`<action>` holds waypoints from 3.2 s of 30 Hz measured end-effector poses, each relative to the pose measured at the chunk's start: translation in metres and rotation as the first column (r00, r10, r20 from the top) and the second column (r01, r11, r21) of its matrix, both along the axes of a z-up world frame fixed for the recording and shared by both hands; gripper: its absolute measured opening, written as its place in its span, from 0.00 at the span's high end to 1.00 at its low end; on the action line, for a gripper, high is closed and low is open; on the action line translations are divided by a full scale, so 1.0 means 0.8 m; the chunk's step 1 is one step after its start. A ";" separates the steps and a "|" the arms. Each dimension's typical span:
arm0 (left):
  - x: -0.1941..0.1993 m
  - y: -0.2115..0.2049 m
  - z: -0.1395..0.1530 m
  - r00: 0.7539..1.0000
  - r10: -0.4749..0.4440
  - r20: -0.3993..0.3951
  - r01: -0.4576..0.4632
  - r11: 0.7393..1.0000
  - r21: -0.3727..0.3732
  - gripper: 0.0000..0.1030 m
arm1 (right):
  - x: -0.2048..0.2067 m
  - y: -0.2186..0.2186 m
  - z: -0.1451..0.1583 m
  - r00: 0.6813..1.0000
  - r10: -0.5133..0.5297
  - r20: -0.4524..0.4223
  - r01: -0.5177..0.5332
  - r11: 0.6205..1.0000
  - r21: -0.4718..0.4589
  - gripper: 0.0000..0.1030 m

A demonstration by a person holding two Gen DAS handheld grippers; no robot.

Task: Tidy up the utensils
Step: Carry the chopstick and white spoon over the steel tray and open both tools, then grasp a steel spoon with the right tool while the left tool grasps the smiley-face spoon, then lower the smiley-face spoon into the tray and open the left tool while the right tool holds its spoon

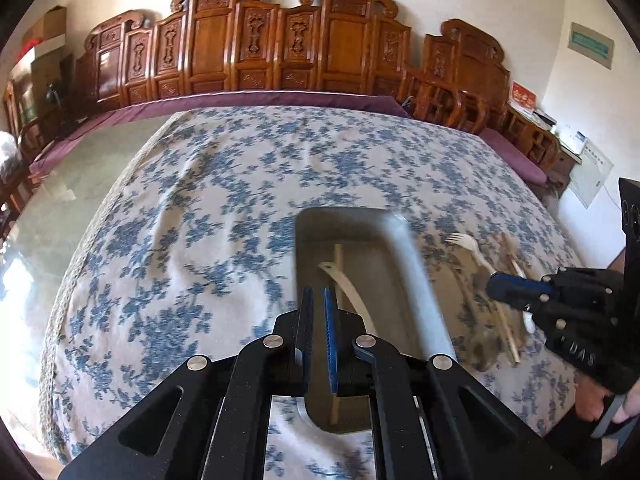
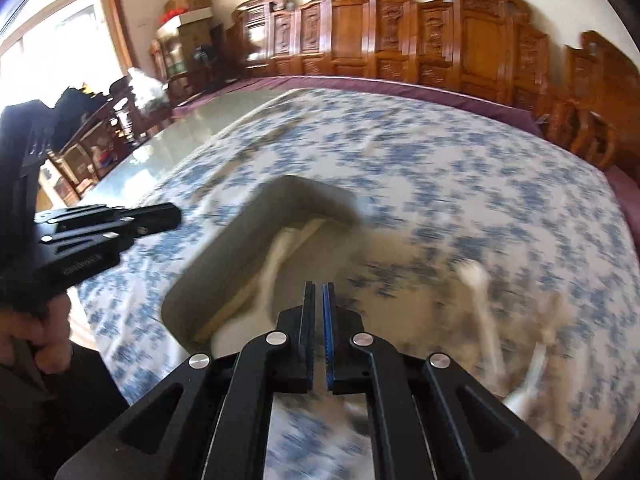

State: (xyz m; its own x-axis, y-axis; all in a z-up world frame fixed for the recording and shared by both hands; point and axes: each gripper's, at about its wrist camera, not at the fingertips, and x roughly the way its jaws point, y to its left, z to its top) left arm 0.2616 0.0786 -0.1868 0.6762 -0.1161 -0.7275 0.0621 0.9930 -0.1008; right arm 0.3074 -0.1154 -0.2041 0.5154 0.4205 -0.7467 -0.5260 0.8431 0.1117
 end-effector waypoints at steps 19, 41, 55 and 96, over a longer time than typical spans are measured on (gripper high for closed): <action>-0.008 -0.096 -0.001 0.992 -0.123 -0.007 0.123 0.992 0.009 0.84 | 0.025 -0.081 -0.105 0.968 -0.217 -0.125 0.196 0.967 -0.164 0.82; -0.034 -0.127 0.005 0.988 -0.154 -0.002 0.154 0.987 0.046 0.84 | 0.019 -0.084 -0.079 0.955 -0.268 -0.125 0.244 0.952 -0.183 0.97; -0.002 -0.213 -0.034 0.964 -0.236 -0.122 0.246 0.967 0.071 0.84 | -0.005 -0.167 -0.033 0.957 -0.283 -0.068 0.276 0.956 -0.100 0.97; 0.051 -0.241 -0.099 0.940 -0.182 -0.290 0.224 0.967 0.120 0.95 | -0.027 -0.206 -0.036 0.967 -0.247 -0.061 0.244 0.969 -0.046 0.97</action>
State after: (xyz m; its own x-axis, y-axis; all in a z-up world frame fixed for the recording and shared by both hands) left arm 0.3022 -0.1141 -0.2656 0.4214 -0.1059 -0.9007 0.2551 0.9669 0.0057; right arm 0.2861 -0.2799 -0.2329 0.5485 0.2579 -0.7954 -0.2949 0.9498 0.1045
